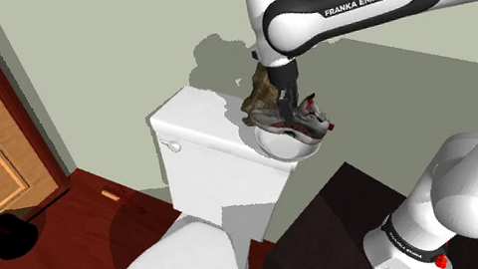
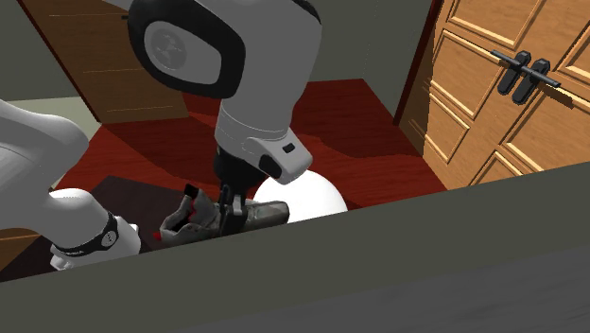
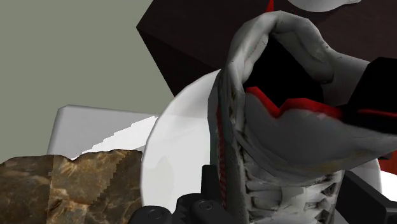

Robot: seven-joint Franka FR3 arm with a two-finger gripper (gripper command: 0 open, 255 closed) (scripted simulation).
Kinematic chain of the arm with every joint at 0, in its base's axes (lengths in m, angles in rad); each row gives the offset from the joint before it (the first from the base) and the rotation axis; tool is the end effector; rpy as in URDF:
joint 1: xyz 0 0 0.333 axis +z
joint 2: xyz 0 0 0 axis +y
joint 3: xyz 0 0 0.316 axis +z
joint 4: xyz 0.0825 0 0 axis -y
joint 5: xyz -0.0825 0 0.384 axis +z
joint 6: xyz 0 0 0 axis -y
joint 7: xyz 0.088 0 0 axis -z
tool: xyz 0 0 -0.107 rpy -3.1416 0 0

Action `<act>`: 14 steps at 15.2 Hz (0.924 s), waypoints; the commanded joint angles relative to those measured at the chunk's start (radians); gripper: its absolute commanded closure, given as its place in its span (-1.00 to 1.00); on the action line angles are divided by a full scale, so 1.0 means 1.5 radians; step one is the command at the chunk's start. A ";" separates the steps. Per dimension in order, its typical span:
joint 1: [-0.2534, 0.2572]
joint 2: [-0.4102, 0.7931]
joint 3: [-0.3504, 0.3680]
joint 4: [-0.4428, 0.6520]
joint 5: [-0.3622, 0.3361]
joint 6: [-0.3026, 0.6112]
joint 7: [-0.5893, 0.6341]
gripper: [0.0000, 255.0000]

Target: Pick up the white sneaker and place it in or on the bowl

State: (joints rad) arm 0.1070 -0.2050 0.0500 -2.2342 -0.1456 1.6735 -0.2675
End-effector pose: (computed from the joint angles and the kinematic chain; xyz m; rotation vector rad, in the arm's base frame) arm 0.4397 0.0559 0.4332 2.8830 0.6791 -0.5450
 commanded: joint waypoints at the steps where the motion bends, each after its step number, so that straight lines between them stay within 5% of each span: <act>1: 0.000 0.003 0.000 -0.009 -0.001 0.012 0.001 1.00; 8: -0.001 0.003 0.000 -0.009 0.000 0.012 0.001 1.00; 9: -0.001 0.002 0.000 -0.009 -0.001 0.012 0.001 -1.00; 14: -0.001 0.003 0.000 -0.009 0.000 0.012 0.001 -1.00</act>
State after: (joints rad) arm 0.1062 -0.2012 0.0500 -2.2477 -0.1463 1.6919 -0.2655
